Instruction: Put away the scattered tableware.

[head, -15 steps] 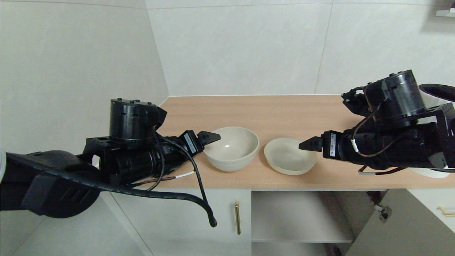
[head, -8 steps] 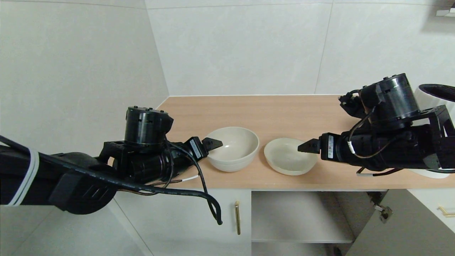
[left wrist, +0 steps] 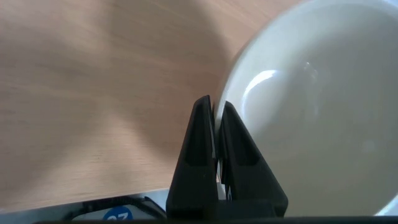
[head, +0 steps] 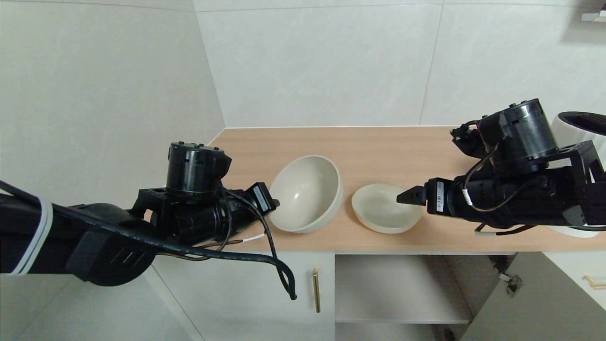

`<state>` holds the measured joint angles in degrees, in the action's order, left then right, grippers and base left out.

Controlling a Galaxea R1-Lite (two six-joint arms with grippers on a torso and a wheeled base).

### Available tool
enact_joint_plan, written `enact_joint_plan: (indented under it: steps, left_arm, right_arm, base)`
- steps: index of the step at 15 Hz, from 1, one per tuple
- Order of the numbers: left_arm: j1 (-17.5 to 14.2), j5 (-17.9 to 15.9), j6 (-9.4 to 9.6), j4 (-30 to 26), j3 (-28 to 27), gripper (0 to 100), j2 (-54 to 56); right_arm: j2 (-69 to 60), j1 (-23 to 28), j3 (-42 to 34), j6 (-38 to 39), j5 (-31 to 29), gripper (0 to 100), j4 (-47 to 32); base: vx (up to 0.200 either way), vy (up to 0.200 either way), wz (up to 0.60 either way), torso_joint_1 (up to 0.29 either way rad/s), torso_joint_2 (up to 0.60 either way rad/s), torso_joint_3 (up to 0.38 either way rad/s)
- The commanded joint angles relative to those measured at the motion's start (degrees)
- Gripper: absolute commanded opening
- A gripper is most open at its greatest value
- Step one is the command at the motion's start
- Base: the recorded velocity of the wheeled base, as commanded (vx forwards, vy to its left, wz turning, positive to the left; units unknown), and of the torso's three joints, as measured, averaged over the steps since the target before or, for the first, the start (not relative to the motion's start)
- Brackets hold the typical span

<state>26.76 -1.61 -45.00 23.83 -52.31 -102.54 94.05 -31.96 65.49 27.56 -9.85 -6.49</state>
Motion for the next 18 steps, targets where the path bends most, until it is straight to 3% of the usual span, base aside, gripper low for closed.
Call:
enact_joint_plan:
  steps: [1, 8, 17, 18]
  left_arm:
    - [0.05, -0.06, 0.0, 0.07, 0.01, 0, 0.49]
    - [-0.04, -0.06, 0.08, -0.01, 0.01, 0, 0.58]
    - [-0.04, -0.06, 0.17, -0.01, 0.1, 0, 0.58]
    - [0.05, -0.06, 0.17, -0.01, 0.1, 0, 0.67]
  right_arm:
    - [0.7, -0.03, 0.17, -0.05, -0.78, 100, -0.02]
    - [9.84, -0.03, 2.19, -0.67, -14.14, 100, 0.68]
    - [11.07, 0.06, 2.36, -0.58, -14.67, 100, 0.77]
    - [10.98, -0.03, 2.36, -0.58, -14.67, 0, 0.77]
  base:
    - [0.0, 0.0, 0.0, 0.0, 0.0, 0.0]
    - [0.0, 0.0, 0.0, 0.0, 0.0, 0.0]
    - [0.0, 0.0, 0.0, 0.0, 0.0, 0.0]
    - [0.0, 0.0, 0.0, 0.0, 0.0, 0.0]
